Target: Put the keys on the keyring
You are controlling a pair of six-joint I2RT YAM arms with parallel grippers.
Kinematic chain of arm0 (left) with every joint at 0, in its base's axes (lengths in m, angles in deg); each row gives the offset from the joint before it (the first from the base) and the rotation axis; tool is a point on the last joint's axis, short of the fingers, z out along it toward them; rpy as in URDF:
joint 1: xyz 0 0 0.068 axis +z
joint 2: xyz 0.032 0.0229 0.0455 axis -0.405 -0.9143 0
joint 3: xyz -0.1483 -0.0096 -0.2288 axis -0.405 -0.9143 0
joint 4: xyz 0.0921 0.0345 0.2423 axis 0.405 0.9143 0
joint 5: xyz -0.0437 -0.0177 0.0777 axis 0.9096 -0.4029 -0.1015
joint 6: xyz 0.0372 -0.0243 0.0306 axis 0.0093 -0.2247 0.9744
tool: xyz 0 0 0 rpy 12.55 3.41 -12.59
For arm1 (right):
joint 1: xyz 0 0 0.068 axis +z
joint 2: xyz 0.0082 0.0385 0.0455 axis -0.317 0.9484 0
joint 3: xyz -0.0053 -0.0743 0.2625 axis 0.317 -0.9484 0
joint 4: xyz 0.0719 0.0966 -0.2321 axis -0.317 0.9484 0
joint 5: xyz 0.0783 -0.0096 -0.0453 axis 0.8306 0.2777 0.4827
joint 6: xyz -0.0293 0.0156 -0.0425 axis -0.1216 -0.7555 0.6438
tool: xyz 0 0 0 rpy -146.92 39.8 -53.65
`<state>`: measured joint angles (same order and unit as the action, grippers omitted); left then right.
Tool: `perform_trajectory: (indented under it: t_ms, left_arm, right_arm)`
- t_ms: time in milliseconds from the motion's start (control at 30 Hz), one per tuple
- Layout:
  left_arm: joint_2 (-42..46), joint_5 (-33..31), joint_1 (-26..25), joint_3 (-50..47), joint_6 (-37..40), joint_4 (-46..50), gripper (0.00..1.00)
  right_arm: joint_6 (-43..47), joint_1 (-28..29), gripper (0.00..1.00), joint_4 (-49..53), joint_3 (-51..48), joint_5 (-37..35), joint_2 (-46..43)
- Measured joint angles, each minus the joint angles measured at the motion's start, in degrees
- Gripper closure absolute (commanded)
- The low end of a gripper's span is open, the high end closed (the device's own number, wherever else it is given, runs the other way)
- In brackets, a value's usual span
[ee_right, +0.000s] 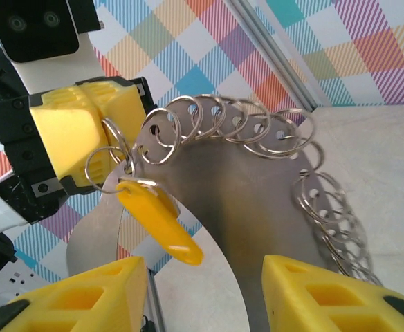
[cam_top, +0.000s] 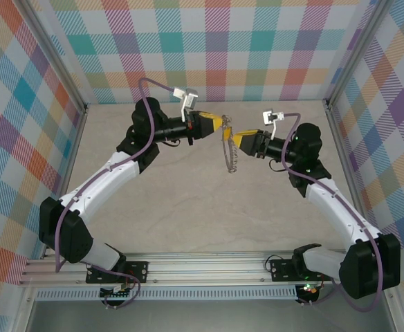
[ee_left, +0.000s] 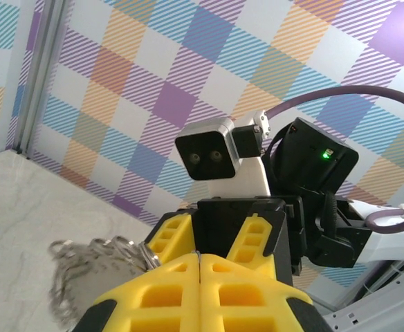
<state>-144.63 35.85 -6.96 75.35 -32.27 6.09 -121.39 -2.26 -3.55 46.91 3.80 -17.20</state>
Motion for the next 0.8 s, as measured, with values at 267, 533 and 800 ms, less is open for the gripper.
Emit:
perform_trajectory:
  t_ms: [267, 533, 800]
  left_arm:
    - [0.0, 0.9, -0.3, 0.0, -0.9, -0.8, 1.00]
    - [0.0, 1.4, -1.0, 0.0, -0.9, -0.8, 1.00]
    - [0.0, 1.5, -1.2, 0.0, -0.9, -0.4, 1.00]
  right_arm:
    - [0.0, 2.2, 0.49, -1.3, 2.6, -0.2, 0.1]
    - [0.7, 3.9, 0.59, -1.6, 4.5, 0.2, 1.4]
    - [1.1, 4.1, 0.57, -1.5, 4.5, 0.7, 2.0]
